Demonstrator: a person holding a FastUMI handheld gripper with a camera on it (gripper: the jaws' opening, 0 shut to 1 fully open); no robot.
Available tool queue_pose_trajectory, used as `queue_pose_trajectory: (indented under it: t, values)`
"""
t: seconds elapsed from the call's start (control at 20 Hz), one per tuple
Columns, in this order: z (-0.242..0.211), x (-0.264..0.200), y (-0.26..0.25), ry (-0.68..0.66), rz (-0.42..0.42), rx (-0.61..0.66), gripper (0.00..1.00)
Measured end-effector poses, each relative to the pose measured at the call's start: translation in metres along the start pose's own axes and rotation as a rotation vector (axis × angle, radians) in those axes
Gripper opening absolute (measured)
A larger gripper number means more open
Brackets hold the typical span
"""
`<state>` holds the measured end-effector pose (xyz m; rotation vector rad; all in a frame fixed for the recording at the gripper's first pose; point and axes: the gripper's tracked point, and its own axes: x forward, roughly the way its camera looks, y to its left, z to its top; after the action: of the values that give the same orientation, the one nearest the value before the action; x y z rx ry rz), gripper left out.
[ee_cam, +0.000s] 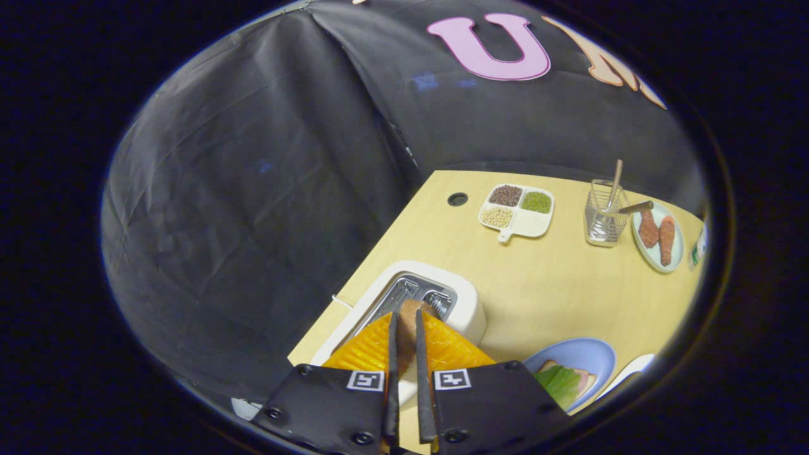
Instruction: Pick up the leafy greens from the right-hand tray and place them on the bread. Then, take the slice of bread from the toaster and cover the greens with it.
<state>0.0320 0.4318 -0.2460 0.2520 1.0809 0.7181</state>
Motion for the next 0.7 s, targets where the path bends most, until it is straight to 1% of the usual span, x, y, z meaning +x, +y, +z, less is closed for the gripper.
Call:
queue_pose_trajectory:
  t: [0.05, 0.1, 0.15, 0.2, 0.7]
  values:
    - [0.0, -0.002, -0.001, -0.002, 0.002, -0.007, 0.15]
    - [-0.001, -0.004, -0.002, -0.004, -0.01, -0.019, 0.12]
    - [0.003, -0.009, -0.008, -0.038, -0.03, -0.011, 0.08]
    - [0.003, -0.014, -0.004, -0.029, -0.017, -0.006, 0.05]
    - [0.007, -0.066, -0.021, -0.105, 0.05, 0.084, 0.05]
